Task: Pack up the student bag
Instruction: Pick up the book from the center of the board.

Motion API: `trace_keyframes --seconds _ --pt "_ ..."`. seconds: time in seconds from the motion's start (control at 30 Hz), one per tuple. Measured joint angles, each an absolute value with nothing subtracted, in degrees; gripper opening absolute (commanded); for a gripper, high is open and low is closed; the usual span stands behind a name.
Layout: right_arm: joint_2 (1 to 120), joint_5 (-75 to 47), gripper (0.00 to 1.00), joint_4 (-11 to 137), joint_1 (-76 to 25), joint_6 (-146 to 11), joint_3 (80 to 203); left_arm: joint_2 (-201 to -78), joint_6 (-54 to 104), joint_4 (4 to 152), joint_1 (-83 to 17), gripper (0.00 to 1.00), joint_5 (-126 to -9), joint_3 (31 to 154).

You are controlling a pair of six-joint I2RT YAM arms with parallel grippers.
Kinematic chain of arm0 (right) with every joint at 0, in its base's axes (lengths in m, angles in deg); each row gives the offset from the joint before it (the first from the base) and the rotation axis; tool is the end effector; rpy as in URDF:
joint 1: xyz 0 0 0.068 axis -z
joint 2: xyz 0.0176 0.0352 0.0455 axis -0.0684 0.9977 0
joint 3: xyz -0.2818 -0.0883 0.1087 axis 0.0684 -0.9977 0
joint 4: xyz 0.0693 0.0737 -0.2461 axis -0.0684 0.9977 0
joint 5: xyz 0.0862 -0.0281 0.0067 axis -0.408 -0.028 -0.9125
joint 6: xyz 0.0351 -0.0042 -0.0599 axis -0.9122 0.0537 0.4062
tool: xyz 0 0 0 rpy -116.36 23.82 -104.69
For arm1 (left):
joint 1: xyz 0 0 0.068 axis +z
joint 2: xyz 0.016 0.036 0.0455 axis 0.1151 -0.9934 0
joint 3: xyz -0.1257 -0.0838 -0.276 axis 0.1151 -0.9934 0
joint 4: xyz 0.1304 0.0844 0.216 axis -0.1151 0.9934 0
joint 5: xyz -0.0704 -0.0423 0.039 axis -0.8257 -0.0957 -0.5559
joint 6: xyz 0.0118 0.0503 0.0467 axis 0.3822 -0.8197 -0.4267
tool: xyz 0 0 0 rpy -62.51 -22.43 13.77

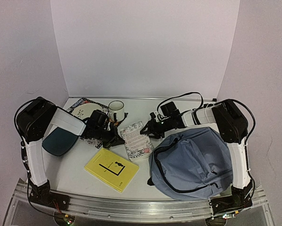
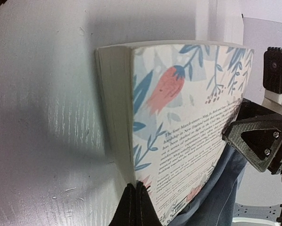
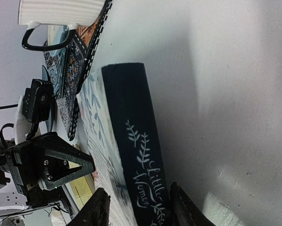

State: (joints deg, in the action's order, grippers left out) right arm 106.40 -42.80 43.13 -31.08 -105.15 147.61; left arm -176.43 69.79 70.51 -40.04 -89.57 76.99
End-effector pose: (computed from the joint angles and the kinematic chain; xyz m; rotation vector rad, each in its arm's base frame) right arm 0.4157 0.3317 0.1695 -0.2709 2.2609 1.4494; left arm 0.3284 -0.2511 0.1359 -0.2553 2.6792 -1.2763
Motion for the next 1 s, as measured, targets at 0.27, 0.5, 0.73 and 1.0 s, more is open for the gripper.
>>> trace_keyframes --seconds 0.27,0.5,0.73,1.0 --pt "104.04 -45.58 0.00 40.88 -31.36 -105.87 146.69 -175.59 68.32 72.09 -39.93 0.09 -88.81 76.99" --pt "101.20 -43.39 0.00 40.93 -33.64 -107.08 146.37 -171.51 64.87 74.36 -40.37 0.51 -83.85 76.40" --pt "93.35 -36.97 0.00 48.77 -36.59 -108.23 145.99 -157.17 54.66 79.08 -41.61 0.73 -72.70 76.44" --pt "83.39 -25.73 0.00 57.01 -36.50 -114.22 145.97 -145.61 38.31 81.11 -54.22 0.77 -57.31 77.63"
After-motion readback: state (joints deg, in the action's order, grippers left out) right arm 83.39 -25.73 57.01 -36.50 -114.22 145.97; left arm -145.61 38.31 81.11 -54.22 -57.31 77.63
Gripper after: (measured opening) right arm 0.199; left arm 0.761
